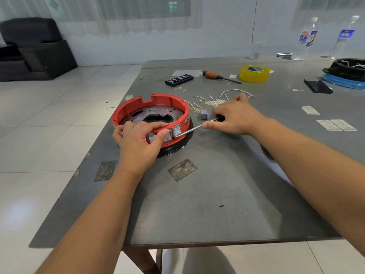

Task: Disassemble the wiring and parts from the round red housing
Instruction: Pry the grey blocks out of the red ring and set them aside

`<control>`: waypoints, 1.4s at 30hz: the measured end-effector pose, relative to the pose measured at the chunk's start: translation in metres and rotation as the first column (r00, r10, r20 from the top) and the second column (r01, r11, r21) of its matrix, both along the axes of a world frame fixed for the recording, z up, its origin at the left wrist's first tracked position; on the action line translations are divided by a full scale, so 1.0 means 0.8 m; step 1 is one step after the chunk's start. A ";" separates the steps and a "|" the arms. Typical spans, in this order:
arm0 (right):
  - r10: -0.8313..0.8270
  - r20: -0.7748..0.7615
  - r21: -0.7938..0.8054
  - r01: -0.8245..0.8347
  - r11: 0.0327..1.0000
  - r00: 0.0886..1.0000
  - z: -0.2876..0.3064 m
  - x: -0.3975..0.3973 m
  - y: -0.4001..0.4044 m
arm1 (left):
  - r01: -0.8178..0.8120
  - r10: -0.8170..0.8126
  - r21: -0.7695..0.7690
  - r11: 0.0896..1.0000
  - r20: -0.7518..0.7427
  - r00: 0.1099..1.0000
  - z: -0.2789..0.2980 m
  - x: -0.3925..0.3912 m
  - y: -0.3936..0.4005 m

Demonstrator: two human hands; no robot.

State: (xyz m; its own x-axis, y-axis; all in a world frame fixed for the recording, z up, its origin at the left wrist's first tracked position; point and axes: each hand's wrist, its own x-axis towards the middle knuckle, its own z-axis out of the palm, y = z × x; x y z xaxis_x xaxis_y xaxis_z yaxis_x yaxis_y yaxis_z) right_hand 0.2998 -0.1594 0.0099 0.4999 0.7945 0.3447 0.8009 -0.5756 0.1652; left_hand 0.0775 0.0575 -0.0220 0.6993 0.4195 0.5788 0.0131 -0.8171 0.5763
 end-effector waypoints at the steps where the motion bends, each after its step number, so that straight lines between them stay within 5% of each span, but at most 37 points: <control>1: 0.022 0.009 -0.020 -0.022 1.000 1.000 0.005 0.002 0.003 | 0.002 -0.002 -0.002 1.000 -0.003 1.000 0.000 0.000 0.000; 8: 0.100 0.023 -0.138 -0.096 0.986 0.995 0.019 0.017 0.016 | 0.014 -0.014 -0.009 1.000 -0.013 1.000 0.001 -0.002 0.000; 25: 0.097 -0.039 -0.118 -0.100 0.988 0.995 0.013 0.013 0.017 | 0.021 -0.021 -0.061 0.998 -0.013 1.000 0.003 -0.005 -0.003; 37: 0.004 0.104 0.009 -0.005 1.000 0.995 0.011 -0.029 -0.040 | 0.033 -0.031 -0.075 0.997 0.026 0.999 0.005 -0.008 -0.008; 42: -0.025 0.143 -0.052 0.033 0.998 0.989 -0.001 -0.071 -0.035 | 0.041 -0.038 -0.071 0.997 0.040 0.998 0.005 -0.008 -0.008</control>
